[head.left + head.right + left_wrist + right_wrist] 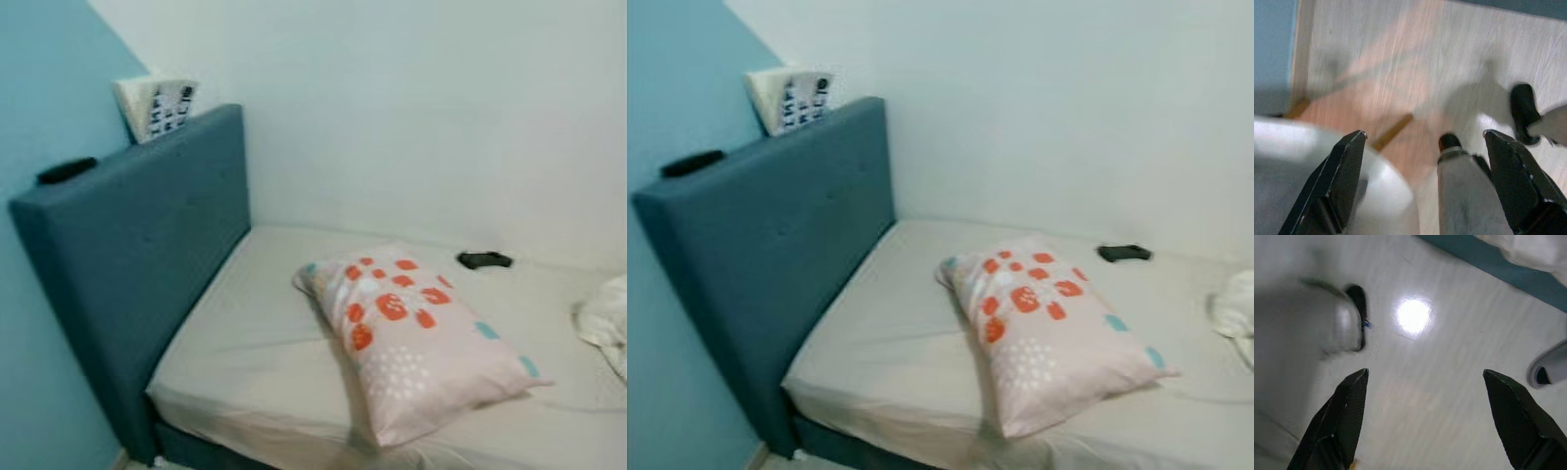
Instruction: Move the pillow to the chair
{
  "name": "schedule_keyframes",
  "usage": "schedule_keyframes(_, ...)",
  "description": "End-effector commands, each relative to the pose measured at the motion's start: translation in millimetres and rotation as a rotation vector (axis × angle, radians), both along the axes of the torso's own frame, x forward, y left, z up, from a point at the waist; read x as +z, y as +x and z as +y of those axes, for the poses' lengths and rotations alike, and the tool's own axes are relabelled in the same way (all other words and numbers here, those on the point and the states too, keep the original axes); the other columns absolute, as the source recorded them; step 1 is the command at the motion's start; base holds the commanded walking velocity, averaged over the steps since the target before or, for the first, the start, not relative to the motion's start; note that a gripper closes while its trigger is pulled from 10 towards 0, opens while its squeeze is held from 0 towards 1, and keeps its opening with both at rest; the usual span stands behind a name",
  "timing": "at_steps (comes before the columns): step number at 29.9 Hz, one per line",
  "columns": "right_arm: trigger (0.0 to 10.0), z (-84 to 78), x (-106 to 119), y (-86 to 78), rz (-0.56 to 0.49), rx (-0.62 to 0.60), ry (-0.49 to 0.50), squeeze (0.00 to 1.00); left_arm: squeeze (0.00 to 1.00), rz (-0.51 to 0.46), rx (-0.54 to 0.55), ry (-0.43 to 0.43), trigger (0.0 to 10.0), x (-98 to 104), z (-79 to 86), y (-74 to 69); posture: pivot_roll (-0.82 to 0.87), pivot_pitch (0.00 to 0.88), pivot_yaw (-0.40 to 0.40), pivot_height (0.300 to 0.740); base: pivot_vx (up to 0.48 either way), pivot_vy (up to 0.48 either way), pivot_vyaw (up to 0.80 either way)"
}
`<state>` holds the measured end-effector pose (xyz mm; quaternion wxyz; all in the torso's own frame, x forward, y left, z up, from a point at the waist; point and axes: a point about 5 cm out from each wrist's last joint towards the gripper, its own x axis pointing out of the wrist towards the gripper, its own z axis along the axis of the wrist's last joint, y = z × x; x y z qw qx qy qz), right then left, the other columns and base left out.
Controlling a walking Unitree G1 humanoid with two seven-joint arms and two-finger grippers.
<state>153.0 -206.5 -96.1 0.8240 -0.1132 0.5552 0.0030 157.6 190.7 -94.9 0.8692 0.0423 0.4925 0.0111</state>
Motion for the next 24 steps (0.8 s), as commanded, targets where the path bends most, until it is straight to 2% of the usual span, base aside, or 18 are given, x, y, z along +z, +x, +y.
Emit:
schedule_keyframes(1, 10.0, -1.4, 2.8, 6.4, -0.017, 0.005, -0.003, 0.00, 0.00, -0.027, 0.025, -0.009, 10.0, 3.2, -1.2, 7.9, -0.04, 0.009, -0.015, 0.740, 0.000, 0.000, -0.77)
schedule_keyframes(3, 10.0, 1.1, 3.5, 9.2, -0.018, 0.018, 0.000, 0.00, 0.00, -0.037, 0.044, -0.015, 10.0, 4.0, -1.8, 10.0, -0.02, 0.003, -0.021, 0.740, 0.000, 0.000, -0.77)
schedule_keyframes(5, 10.0, 5.8, 5.8, 16.4, -0.022, 0.096, -0.016, 0.00, 0.00, -0.076, 0.100, -0.053, 10.0, 7.5, -4.8, 18.2, -0.02, 0.000, -0.015, 0.740, 0.000, 0.000, -0.77)
schedule_keyframes(6, 10.0, 5.8, 5.8, 16.4, -0.022, 0.096, -0.016, 0.00, 0.00, -0.076, 0.100, -0.053, 10.0, 7.5, -4.8, 18.2, -0.02, 0.000, -0.015, 0.740, 0.000, 0.000, -0.77)
schedule_keyframes(7, 10.0, 9.4, 8.8, 24.4, -0.045, 0.082, 0.001, 0.00, 0.00, -0.108, 0.117, -0.073, 10.0, 11.2, -5.4, 25.7, -0.05, 0.000, 0.007, 0.740, 0.000, 0.000, -0.77)
schedule_keyframes(10, 10.0, 11.6, 12.4, 32.9, -0.079, 0.037, 0.031, 0.00, 0.00, -0.142, 0.120, -0.082, 10.0, 16.9, -4.9, 36.9, -0.05, 0.000, 0.011, 0.740, 0.000, 0.000, -0.77)
schedule_keyframes(13, 10.0, 15.6, 13.6, 36.3, -0.086, 0.045, 0.047, 0.00, 0.00, -0.226, 0.126, -0.108, 10.0, 30.8, -6.6, 61.5, -0.04, 0.000, 0.006, 0.740, 0.000, 0.000, -0.77)
schedule_keyframes(14, 10.0, 16.8, 13.7, 36.9, -0.086, 0.059, 0.047, 0.00, 0.00, -0.273, 0.123, -0.129, 10.0, 38.6, -10.5, 74.0, -0.03, 0.000, 0.005, 0.740, 0.000, 0.000, -0.77)
schedule_keyframes(15, 10.0, 16.8, 13.7, 36.9, -0.086, 0.059, 0.047, 0.00, 0.00, -0.273, 0.123, -0.129, 10.0, 38.6, -10.5, 74.0, -0.03, 0.000, 0.005, 0.740, 0.000, 0.000, -0.77)
schedule_keyframes(16, 10.0, 17.6, 13.7, 37.2, -0.084, 0.070, 0.046, 0.00, 0.00, -0.302, 0.122, -0.143, 10.0, 43.7, -13.1, 81.8, -0.03, 0.000, 0.005, 0.740, 0.000, 0.000, -0.77)
schedule_keyframes(17, 10.0, 18.1, 13.6, 37.1, -0.079, 0.082, 0.039, 0.00, 0.00, -0.375, 0.128, -0.193, 10.0, 57.0, -20.7, 100.4, -0.05, 0.000, 0.009, 0.740, 0.000, 0.000, -0.77)
schedule_keyframes(18, 10.0, 18.1, 13.6, 37.1, -0.079, 0.082, 0.039, 0.00, 0.00, -0.375, 0.128, -0.193, 10.0, 57.0, -20.7, 100.4, -0.05, 0.000, 0.009, 0.740, 0.000, 0.000, -0.77)
schedule_keyframes(19, 10.0, 18.9, 13.7, 37.4, -0.081, 0.069, 0.049, 0.00, 0.00, -0.417, 0.128, -0.240, 10.0, 64.8, -25.9, 110.1, -0.07, 0.000, 0.008, 0.740, 0.000, 0.000, -0.77)
schedule_keyframes(20, 10.0, 21.0, 14.2, 38.8, -0.089, 0.060, 0.069, 0.00, 0.00, -0.496, 0.086, -0.312, 10.0, 81.4, -37.6, 128.6, -0.07, 0.000, -0.002, 0.740, 0.000, 0.000, -0.77)
schedule_keyframes(21, 10.0, 21.0, 14.2, 38.8, -0.089, 0.060, 0.069, 0.00, 0.00, -0.496, 0.086, -0.312, 10.0, 81.4, -37.6, 128.6, -0.07, 0.000, -0.002, 0.740, 0.000, 0.000, -0.77)
schedule_keyframes(22, 10.0, 22.0, 14.4, 39.4, -0.091, 0.065, 0.078, 0.00, 0.00, -0.533, 0.053, -0.339, 10.0, 90.6, -44.3, 137.9, -0.07, 0.000, -0.005, 0.740, 0.000, 0.000, -0.77)
schedule_keyframes(23, 10.0, 22.0, 14.4, 39.4, -0.091, 0.065, 0.078, 0.00, 0.00, -0.533, 0.053, -0.339, 10.0, 90.6, -44.3, 137.9, -0.07, 0.000, -0.005, 0.740, 0.000, 0.000, -0.77)
schedule_keyframes(24, 10.0, 22.1, 14.5, 39.4, -0.088, 0.080, 0.083, 0.00, 0.00, -0.577, 0.028, -0.356, 10.0, 104.5, -51.3, 151.6, -0.04, 0.000, -0.013, 0.740, 0.000, 0.000, -0.77)
